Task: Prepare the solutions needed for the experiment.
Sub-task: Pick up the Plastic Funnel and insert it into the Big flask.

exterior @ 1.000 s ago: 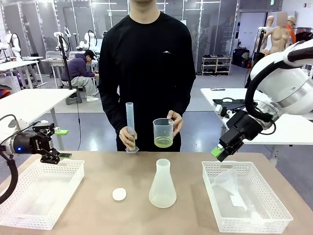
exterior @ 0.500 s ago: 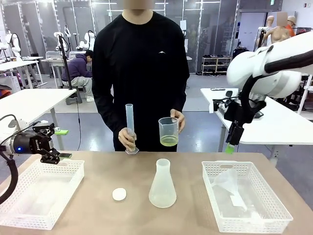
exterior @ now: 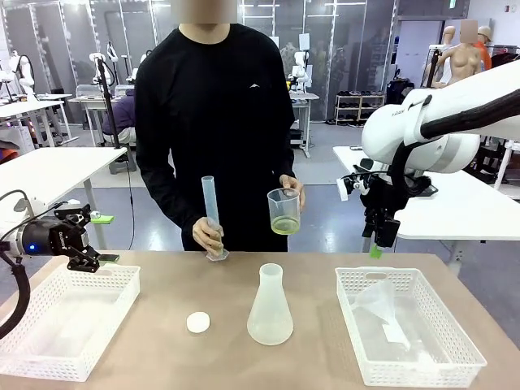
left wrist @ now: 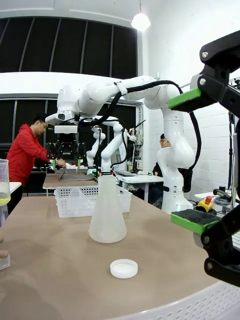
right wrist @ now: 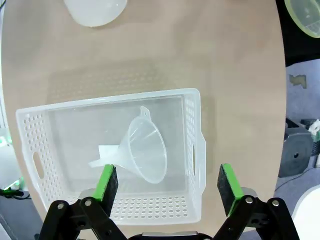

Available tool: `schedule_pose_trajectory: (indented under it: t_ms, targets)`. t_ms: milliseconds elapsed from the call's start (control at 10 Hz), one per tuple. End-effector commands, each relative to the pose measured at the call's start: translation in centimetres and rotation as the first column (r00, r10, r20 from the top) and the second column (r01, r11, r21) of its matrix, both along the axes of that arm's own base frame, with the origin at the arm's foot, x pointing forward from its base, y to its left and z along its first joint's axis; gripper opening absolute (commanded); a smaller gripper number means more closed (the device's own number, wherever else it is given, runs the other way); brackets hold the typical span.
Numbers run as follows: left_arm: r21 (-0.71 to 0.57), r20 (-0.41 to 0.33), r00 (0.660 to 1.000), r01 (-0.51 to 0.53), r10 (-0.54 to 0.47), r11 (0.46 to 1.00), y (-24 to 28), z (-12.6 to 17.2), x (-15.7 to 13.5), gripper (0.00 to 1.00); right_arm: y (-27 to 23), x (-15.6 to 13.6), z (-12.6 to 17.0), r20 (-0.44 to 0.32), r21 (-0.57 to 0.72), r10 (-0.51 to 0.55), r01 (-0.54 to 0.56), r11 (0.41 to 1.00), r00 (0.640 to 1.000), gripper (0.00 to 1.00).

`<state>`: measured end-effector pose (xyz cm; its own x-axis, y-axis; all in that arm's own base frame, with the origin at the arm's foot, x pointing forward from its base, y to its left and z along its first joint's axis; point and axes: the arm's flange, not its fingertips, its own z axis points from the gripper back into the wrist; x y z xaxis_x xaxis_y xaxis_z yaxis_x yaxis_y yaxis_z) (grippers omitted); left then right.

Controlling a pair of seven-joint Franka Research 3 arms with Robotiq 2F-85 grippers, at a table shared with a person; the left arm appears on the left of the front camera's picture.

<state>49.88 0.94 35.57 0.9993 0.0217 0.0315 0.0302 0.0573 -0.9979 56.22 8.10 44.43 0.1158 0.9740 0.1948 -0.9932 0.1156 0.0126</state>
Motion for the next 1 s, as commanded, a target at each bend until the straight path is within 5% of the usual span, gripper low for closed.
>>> schedule_pose_trajectory:
  t_ms: [0,300,900]
  targets:
    - [-0.007,-0.008,1.000,0.010,-0.010,1.000,0.0,0.2,0.0,1.00,0.0,0.4,0.3,0.038,-0.002,-0.008,0.008,1.000,0.999,1.00]
    - [-0.007,-0.008,1.000,0.010,-0.010,1.000,0.0,0.2,0.0,1.00,0.0,0.2,0.3,0.017,0.001,-0.003,0.003,1.000,1.000,1.00]
    - [-0.007,-0.008,1.000,0.010,-0.010,1.000,0.0,0.2,0.0,1.00,0.6,2.2,-3.6,-0.179,-0.067,0.205,-0.220,0.973,0.962,1.00]
